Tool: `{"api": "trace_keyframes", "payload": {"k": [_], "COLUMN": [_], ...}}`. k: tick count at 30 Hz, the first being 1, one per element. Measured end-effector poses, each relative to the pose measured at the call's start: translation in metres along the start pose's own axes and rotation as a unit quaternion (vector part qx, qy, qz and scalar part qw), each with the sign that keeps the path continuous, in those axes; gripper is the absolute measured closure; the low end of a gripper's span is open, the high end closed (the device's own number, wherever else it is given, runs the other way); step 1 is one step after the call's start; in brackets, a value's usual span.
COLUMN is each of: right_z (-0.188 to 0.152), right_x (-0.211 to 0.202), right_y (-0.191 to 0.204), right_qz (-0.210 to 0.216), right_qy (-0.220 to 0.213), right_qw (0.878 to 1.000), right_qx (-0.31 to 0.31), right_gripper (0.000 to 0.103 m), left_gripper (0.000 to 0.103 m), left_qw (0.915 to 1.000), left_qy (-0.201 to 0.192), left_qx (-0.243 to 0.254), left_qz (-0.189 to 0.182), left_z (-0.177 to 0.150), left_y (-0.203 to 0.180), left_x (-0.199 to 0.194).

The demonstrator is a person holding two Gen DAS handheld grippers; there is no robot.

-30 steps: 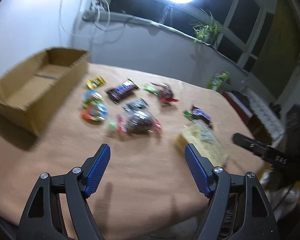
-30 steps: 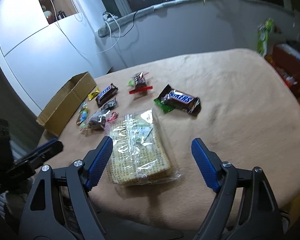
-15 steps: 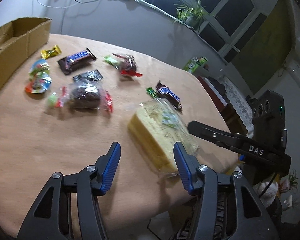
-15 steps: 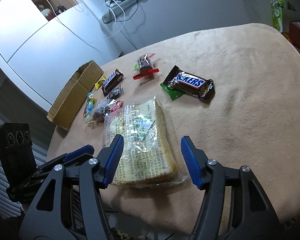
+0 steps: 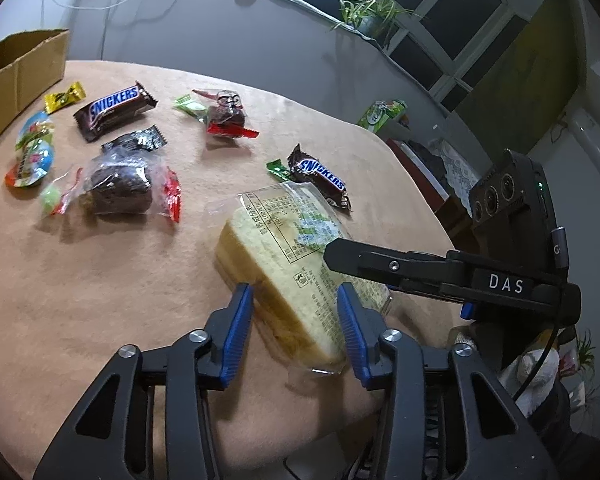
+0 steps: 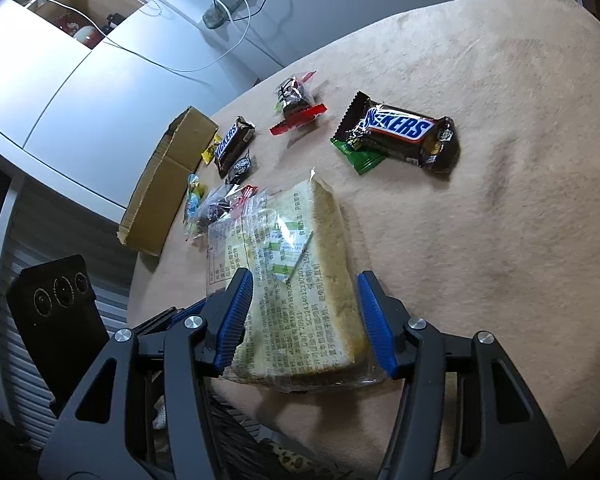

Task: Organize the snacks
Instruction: 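Move the right tool to the wrapped bread loaf and close on it, then carry the bread loaf with the right tool into the cardboard box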

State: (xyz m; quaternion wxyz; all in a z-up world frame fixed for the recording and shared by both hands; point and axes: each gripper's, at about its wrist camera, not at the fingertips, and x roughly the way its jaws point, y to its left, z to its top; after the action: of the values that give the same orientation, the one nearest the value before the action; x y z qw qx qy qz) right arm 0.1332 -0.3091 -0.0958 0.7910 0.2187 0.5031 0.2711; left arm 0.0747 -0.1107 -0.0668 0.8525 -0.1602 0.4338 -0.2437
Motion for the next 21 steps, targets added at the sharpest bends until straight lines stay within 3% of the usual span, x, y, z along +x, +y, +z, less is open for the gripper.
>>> {"api": "trace_keyframes", "payload": {"k": [8, 21], "right_z": [-0.005, -0.011], "right_x": [-0.003, -0.013], "right_y": [0.007, 0.043], "right_qz": [-0.004, -0.007], "right_qy": [0.005, -0.004], "right_qw": [1.0, 1.0], "right_qx": [-0.002, -0.03], "right_gripper": [0.054, 0.055], "left_gripper": [0.065, 0.065], "left_qw": [0.9997, 0.998], "left_qy": [-0.014, -0.051], "left_qx": [0.017, 0.033], "left_qz": [0.014, 0.02], "left_z": [0.0, -0.003], "left_y": [-0.003, -0.002], "left_x": [-0.001, -0.032]}}
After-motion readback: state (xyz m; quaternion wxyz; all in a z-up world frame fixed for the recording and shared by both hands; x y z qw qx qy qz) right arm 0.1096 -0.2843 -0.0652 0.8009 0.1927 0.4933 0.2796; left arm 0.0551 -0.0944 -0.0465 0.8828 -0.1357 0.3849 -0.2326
